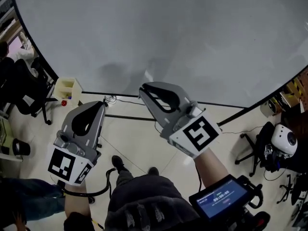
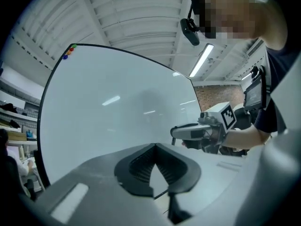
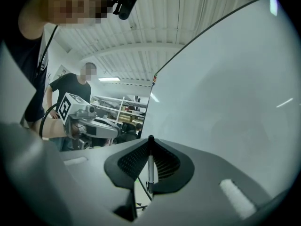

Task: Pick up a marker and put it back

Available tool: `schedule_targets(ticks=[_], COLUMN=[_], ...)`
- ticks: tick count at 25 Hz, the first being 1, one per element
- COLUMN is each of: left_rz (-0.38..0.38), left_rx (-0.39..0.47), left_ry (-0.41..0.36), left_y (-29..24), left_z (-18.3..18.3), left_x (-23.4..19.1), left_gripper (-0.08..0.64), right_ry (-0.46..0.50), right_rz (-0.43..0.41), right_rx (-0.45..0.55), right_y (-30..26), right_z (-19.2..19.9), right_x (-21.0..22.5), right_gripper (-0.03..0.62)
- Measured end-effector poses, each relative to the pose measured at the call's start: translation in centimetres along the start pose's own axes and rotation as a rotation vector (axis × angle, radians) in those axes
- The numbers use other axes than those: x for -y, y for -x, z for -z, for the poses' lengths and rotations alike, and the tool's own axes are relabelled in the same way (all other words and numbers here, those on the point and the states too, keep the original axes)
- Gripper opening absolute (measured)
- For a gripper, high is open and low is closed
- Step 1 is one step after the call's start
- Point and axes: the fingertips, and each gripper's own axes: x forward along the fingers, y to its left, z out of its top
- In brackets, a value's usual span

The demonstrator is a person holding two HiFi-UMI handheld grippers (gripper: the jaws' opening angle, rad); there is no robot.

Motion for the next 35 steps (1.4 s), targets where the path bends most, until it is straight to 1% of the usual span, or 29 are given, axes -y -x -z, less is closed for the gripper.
schedule_targets(ticks=[3, 5, 7, 10, 12, 19, 23, 26, 30, 35], left_rz=[0.001, 0.009, 0.015, 0.015, 0.026, 0.095, 0.125, 0.138, 0.148, 0.126], left_rx=[-0.029, -0.034, -0.026, 0.005, 0.017, -0.001, -0.019, -0.021, -0.022, -0.001], left_ry=[0.004, 0.004, -0.009, -0.049, -0.064, -0.073, -0.045, -0.021, -0.021, -0.038], left_y=[-0.5, -0.1, 2.2, 7.0, 8.2, 4.4, 3.3, 2.8, 2.7, 2.9], left_z=[0.0, -0.4, -1.4, -3.9, -4.8, -4.6, -3.7, -2.8, -1.7, -2.0], left_x=[3.3, 5.3, 7.6, 11.6, 12.9, 12.5, 12.3, 12.0, 13.0, 12.9], left_gripper=[0.008, 0.008, 0.008, 0.008, 0.006, 0.006, 0.006, 0.006, 0.006, 0.006], right_ry=[-0.036, -0.045, -0.029, 0.001, -0.003, -0.047, -0.082, -0.083, -0.074, -0.053], right_rz=[0.01, 0.026, 0.045, 0.079, 0.106, 0.178, 0.193, 0.196, 0.204, 0.189], right_rx=[-0.012, -0.015, -0.015, 0.004, 0.001, -0.092, -0.136, -0.177, -0.182, -0.171], right_y=[3.5, 5.7, 8.4, 13.2, 15.1, 16.5, 16.4, 16.3, 17.0, 16.9], right_z=[0.6, 0.2, -1.0, -3.7, -4.4, -1.6, 0.0, 1.0, 1.3, 1.2], right_x=[0.6, 0.6, -1.1, -4.9, -5.8, -3.9, -3.8, -3.9, -4.0, -4.1], right_gripper=[0.029, 0.029, 0.029, 0.029, 0.029, 0.029, 0.029, 0.029, 0.029, 0.029])
